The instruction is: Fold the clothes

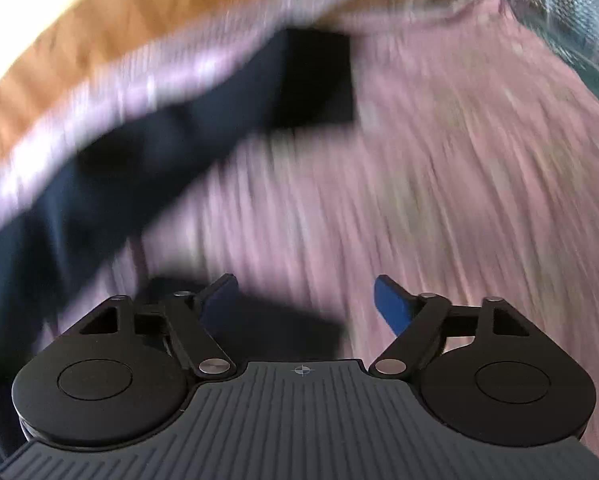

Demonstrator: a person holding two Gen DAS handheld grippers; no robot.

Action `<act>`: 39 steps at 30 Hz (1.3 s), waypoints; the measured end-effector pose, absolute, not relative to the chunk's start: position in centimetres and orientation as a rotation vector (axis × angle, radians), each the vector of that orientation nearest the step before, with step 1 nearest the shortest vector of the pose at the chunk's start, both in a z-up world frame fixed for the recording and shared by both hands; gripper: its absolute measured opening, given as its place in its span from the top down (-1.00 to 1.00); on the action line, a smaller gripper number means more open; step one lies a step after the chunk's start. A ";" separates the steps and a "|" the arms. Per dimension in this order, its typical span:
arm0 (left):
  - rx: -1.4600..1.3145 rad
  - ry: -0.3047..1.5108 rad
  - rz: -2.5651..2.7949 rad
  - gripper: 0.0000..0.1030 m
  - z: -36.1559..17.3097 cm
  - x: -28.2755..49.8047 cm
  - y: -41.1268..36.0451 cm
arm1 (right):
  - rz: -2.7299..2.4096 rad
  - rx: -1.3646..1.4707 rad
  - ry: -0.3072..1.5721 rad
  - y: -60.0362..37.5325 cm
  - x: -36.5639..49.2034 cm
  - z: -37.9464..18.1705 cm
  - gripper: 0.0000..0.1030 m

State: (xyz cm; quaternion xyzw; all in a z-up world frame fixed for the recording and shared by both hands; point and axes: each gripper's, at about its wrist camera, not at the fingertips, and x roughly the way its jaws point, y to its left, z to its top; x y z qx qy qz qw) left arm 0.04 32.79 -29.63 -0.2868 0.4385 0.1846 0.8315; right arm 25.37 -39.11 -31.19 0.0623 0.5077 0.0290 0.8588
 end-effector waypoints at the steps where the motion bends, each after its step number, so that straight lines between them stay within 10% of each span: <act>1: -0.622 0.950 0.395 -0.49 -30.8 -0.3 32.5 | 0.070 0.101 1.059 -38.2 24.2 -31.4 -0.58; 3: -0.634 0.982 0.390 -0.50 -32.6 0.0 31.7 | 0.089 0.040 1.046 -36.4 21.8 -31.9 -0.43; 5: -0.615 0.981 0.362 -0.46 -33.2 0.9 30.7 | 0.108 -0.010 1.035 -34.6 19.6 -32.3 1.00; 6: -0.590 0.978 0.349 -0.42 -33.2 1.5 30.2 | 0.118 0.021 1.050 -33.9 19.7 -31.6 1.00; 8: -0.551 0.981 0.335 0.87 -32.9 2.4 29.6 | 0.141 0.013 1.002 -32.8 19.7 -29.2 1.00; 16: -0.639 0.837 0.313 0.88 -25.2 -4.7 32.4 | -0.242 0.089 0.765 -44.0 17.6 -18.1 1.00; 24: -0.569 1.049 0.249 0.78 -29.3 -12.2 29.8 | -0.348 0.119 1.005 -48.0 12.3 -25.4 1.00; 27: -0.665 0.978 0.275 0.03 -28.9 -13.3 30.3 | -0.280 0.235 1.017 -46.6 11.6 -26.5 0.66; 29: -0.756 0.921 0.306 -0.45 -28.8 -14.0 31.2 | -0.228 0.337 1.004 -45.4 12.0 -26.6 0.01; 34: -0.980 0.839 0.375 -0.65 -30.3 -14.7 33.7 | -0.121 0.628 0.978 -42.4 14.3 -27.9 -0.69; 39: -1.082 0.849 0.388 -0.75 -32.3 -12.5 32.3 | -0.195 0.602 1.070 -39.7 17.8 -31.2 -0.69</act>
